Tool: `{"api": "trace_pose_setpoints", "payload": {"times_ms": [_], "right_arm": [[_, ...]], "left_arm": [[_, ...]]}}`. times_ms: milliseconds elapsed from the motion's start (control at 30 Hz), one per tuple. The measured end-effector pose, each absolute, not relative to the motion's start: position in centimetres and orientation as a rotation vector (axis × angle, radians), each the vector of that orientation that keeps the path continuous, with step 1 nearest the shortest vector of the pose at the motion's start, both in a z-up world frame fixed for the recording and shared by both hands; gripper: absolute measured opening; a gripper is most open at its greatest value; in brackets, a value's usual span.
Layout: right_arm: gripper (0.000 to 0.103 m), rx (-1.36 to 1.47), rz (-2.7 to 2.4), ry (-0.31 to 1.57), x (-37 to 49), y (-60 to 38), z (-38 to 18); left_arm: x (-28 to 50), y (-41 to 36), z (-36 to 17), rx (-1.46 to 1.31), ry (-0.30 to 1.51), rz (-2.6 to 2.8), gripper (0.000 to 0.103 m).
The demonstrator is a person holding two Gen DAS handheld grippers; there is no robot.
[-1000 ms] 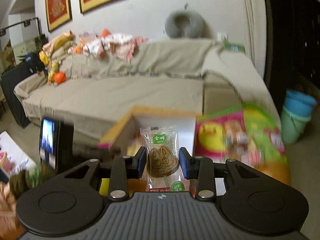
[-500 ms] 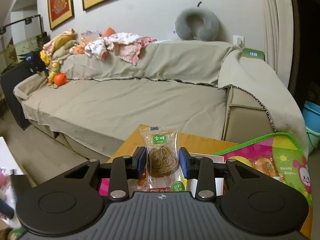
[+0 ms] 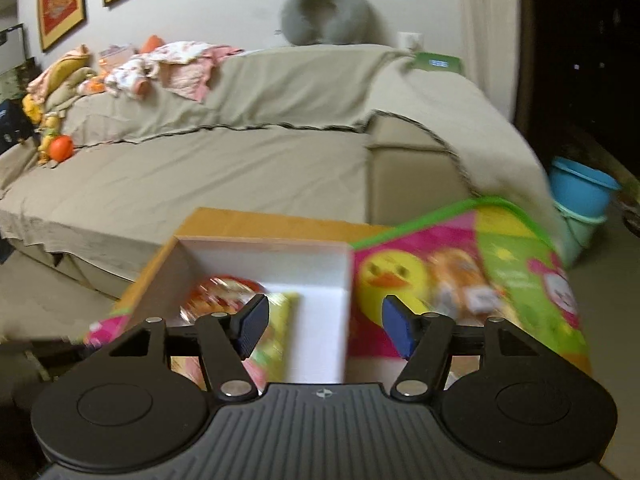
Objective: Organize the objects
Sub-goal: 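Grasp the hawthorn stick pack and cookie pack with the right tool, drop into box, then grasp the red round hawthorn pack with the right tool, drop it into the box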
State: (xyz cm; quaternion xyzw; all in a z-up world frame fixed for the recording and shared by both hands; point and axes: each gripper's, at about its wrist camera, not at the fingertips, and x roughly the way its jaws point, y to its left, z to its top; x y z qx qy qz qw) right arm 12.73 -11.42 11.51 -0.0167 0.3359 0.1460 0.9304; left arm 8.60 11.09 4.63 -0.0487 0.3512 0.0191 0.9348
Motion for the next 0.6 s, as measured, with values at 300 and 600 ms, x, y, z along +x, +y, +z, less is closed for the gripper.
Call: {"api": "trace_pose_setpoints", "payload": {"times_ms": [300,600], "right_arm": [[0.086,0.014,0.113,0.664,6.8,-19.4,9.3],[0.103,-0.049,0.028,0.741,1.7,-22.6,3.7]], "left_arm": [[8.6,10.8,4.5,-0.076,0.724,0.044,0.015],[8.5,10.7,4.2,-0.070,0.730,0.046,0.015]]}}
